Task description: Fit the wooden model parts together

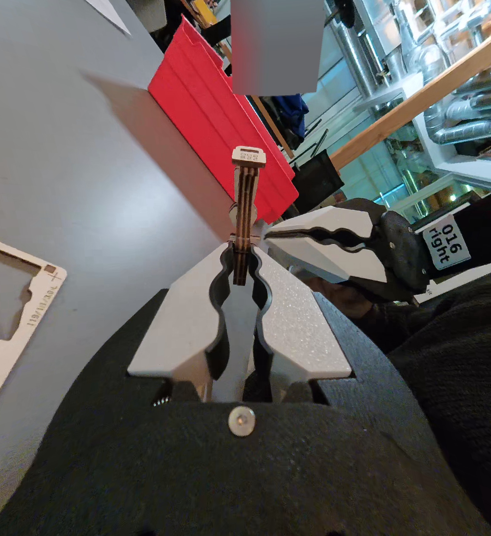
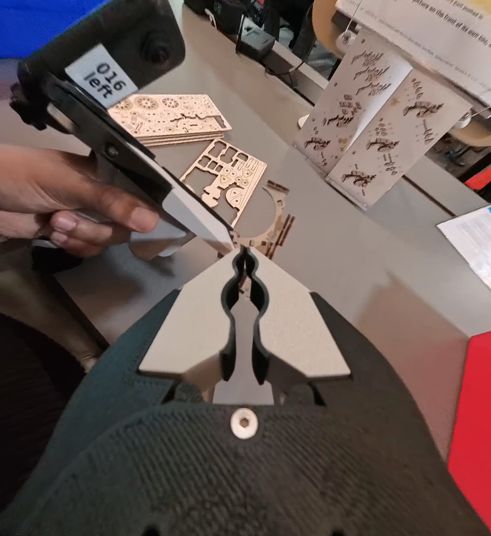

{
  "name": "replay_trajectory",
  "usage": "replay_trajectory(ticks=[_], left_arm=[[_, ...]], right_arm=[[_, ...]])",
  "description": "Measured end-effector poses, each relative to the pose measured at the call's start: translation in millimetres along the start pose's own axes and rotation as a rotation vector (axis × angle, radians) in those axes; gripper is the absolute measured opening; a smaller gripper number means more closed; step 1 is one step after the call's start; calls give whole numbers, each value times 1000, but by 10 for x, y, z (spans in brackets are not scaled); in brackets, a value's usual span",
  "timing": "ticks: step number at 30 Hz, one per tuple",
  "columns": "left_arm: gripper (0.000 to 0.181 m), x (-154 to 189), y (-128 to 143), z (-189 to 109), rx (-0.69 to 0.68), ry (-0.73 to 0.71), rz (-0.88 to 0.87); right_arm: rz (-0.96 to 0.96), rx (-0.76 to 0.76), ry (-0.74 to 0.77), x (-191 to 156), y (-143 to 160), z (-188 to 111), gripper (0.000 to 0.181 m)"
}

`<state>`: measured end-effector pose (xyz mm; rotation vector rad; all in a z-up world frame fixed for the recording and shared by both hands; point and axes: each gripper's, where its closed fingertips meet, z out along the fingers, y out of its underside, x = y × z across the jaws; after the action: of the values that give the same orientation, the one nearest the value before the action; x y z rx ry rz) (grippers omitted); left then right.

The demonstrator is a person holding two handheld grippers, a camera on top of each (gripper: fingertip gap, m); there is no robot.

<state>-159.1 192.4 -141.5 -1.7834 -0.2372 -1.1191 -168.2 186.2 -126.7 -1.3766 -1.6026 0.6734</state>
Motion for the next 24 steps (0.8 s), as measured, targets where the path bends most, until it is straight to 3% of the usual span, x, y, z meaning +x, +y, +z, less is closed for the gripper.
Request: replay_trajectory(ticks=[9,13,18,24], left_arm=[[8,-58,-32,-51,14,1,-8],[7,-47,-89,-85,33,52,-16],[6,112,-138,-121,63,173,0],[6,332,-177,-152,93,314,41]], right_arm=[[-39,54,21,4,-100,-68,0],[-2,177,35,130,-207,-168,0],[235,201,-142,210,-58,-173,30],[713,279,-574,99,-76,-246,33]])
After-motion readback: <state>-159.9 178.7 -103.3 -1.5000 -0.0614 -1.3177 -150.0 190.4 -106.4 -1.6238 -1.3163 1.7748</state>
